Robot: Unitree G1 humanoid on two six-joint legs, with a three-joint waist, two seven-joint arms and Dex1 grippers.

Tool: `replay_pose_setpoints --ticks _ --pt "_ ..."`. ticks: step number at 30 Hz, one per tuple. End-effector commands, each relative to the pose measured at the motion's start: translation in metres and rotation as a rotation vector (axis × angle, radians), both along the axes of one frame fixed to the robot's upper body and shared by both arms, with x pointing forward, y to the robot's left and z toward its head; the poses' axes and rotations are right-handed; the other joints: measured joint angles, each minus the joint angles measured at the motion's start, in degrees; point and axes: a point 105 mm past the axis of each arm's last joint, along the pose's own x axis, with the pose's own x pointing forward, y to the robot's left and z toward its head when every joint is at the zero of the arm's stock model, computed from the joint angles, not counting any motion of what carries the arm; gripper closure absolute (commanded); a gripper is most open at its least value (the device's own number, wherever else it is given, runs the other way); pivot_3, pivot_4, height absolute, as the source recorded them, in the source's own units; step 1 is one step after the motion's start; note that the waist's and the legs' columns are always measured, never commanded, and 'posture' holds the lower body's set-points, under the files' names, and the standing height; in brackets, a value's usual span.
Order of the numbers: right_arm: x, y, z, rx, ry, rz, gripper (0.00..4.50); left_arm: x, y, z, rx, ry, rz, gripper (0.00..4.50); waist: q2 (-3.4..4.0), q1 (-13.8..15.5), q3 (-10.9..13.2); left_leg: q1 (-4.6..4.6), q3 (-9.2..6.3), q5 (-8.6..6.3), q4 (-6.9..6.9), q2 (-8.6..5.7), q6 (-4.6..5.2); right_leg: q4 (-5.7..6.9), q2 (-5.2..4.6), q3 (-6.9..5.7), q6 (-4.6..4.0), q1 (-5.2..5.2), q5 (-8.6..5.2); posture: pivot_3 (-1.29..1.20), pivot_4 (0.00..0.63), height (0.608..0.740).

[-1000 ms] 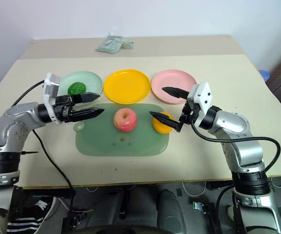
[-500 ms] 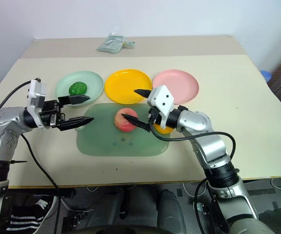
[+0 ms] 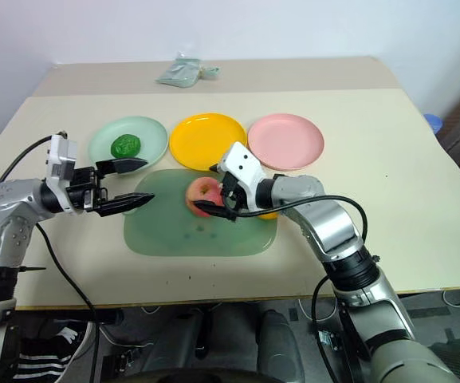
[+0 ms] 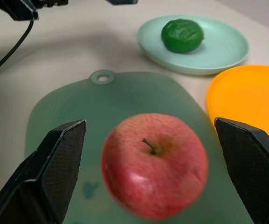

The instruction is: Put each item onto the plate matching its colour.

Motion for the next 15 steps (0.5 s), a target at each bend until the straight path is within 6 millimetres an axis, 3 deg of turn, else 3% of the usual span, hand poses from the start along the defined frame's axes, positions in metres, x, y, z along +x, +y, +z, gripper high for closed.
replay_pose_setpoints --ticks 1,7,15 --pt "0.0 0.006 0.005 -0.007 -0.009 0.014 0.0 -0.004 -0.001 0.008 0.0 -0.049 -0.009 0.05 0.0 0.0 0.0 0.0 0.0 0.0 0.0 0.0 0.0 0.0 0.0 0.0 0.0 0.0 0.0 0.0 0.15 0.74" --pt "0.013 0.007 -0.006 -0.043 -0.008 -0.036 0.0 -0.005 -0.002 0.007 0.001 -0.044 -0.01 0.05 0.0 -0.2 0.0 0.01 0.0 0.0 0.01 0.0 0.0 0.02 0.02 0.0 0.0 -0.01 0.0 0.0 0.15 0.74" --pt "0.013 0.011 -0.01 -0.043 0.028 -0.02 0.0 -0.007 -0.002 0.006 0.0 -0.042 -0.007 0.05 0.0 -0.1 0.0 0.0 -0.02 0.0 0.0 0.01 0.0 0.03 0.06 0.0 0.01 -0.01 0.01 0.0 0.15 0.74"
